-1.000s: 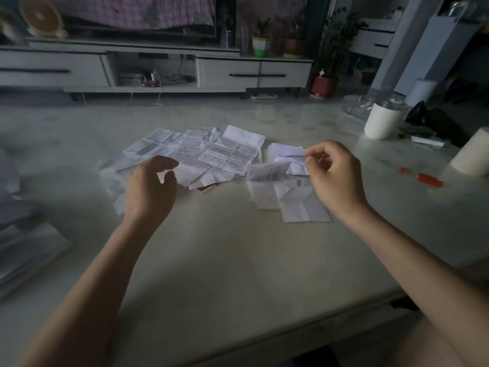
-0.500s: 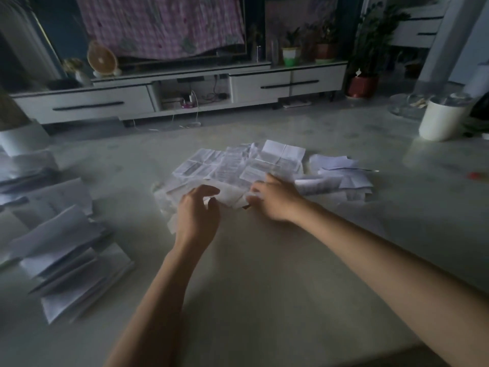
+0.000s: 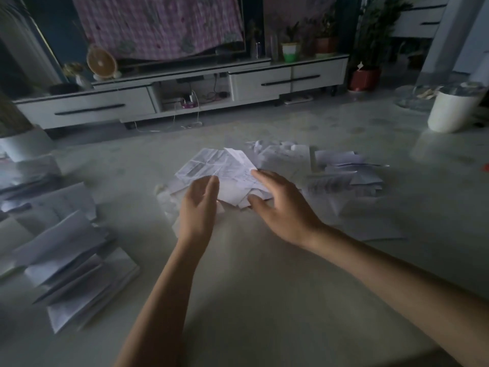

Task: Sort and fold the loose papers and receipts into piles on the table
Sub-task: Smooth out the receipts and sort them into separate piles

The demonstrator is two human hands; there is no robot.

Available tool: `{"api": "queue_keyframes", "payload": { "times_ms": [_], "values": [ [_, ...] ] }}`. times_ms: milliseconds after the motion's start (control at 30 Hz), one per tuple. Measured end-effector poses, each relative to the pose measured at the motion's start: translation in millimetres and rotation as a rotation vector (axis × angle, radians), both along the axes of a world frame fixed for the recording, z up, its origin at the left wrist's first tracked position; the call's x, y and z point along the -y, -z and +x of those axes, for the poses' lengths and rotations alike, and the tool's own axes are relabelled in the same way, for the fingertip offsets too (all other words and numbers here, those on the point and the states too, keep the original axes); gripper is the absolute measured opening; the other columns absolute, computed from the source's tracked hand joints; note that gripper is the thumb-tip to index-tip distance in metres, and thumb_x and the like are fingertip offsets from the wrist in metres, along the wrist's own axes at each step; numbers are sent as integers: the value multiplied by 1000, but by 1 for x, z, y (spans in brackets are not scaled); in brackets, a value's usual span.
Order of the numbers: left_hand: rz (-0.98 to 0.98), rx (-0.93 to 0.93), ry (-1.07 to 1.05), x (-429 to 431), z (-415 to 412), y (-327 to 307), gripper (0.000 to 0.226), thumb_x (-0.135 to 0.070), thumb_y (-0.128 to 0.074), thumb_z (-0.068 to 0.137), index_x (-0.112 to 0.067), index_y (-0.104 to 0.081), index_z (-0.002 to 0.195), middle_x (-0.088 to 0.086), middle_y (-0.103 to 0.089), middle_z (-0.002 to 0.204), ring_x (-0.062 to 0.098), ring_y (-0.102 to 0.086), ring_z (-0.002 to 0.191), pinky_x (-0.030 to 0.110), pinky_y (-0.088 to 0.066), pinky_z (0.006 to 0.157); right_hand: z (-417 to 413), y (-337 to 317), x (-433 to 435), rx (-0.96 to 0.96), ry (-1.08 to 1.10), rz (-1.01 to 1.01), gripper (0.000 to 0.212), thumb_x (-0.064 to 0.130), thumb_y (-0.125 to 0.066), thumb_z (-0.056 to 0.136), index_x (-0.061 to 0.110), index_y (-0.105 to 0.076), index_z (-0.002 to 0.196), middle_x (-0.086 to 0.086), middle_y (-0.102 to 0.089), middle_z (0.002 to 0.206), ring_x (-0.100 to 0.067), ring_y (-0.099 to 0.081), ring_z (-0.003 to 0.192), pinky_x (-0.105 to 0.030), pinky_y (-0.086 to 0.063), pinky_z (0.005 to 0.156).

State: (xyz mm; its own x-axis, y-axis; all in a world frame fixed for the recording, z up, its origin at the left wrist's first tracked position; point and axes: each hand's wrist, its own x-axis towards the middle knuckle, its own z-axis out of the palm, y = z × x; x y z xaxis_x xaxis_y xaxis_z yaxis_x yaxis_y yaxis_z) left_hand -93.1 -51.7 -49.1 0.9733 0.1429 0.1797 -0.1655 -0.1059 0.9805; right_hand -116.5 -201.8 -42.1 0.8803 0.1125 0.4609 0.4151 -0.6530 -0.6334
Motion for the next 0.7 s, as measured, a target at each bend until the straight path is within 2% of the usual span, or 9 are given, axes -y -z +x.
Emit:
{"api": "queue_keyframes", "payload": {
  "times_ms": [67,100,200,300,433,500,567,633,700],
  "values": [
    [-254,-133,141,1,-1,-6,29,-43,-51,90,-22,-52,110,2,-56,123,21,-53,118,32,-42,96,-19,-8,0,-96,-77,179,49,15,-59,89,11,-45,136,2,-46,140,1,-38,126,1,-23,98],
    [-319,-159,211,0,-2,-8,38,-49,-49,88,-22,-49,115,5,-51,132,21,-49,122,34,-40,100,-28,-11,1,-159,-120,248,49,16,-59,89,15,-45,136,7,-46,138,6,-37,124,2,-24,96],
    [-315,-93,499,0,-5,-10,56,-66,-51,78,-28,-54,119,2,-53,136,16,-48,127,34,-40,105,-42,-23,5,-262,-205,483,44,16,-62,87,21,-52,129,13,-55,129,2,-50,118,-11,-36,99],
    [-275,-1,730,4,-13,-9,66,-66,-51,77,-23,-51,128,6,-56,132,20,-52,123,31,-46,99,-52,-32,7,-362,-292,732,35,8,-61,84,18,-61,117,5,-67,115,-4,-60,109,-19,-46,93],
    [-272,-33,840,5,-20,-13,71,-62,-52,80,-16,-46,133,21,-51,132,37,-51,119,53,-41,101,-55,-40,12,-580,-381,1083,36,14,-59,69,11,-66,104,-11,-68,111,-20,-63,101,-36,-45,94],
    [-266,-121,839,5,-20,-15,75,-57,-58,79,-10,-44,135,24,-50,133,41,-49,121,57,-38,103,-53,-41,15,-600,-353,1073,32,14,-56,71,10,-66,101,-10,-69,104,-20,-64,96,-36,-47,92],
    [-284,-156,790,6,-19,-14,60,-43,-61,83,-5,-50,128,24,-56,124,38,-56,112,51,-47,96,-51,-37,17,-571,-305,977,23,7,-54,81,11,-66,100,-6,-70,100,-18,-66,95,-31,-52,86],
    [-306,-165,735,9,-18,-13,35,-28,-53,88,-7,-59,115,16,-67,107,27,-65,96,39,-55,81,-49,-32,17,-438,-191,749,19,6,-54,89,15,-67,100,-3,-71,99,-11,-66,92,-23,-53,82],
    [-321,-163,702,11,-18,-11,27,-23,-49,84,-10,-63,104,7,-71,93,19,-68,84,34,-57,71,-47,-27,17,-265,-64,554,16,8,-59,88,19,-65,96,2,-68,93,2,-60,80,-13,-50,74]
  ]
}}
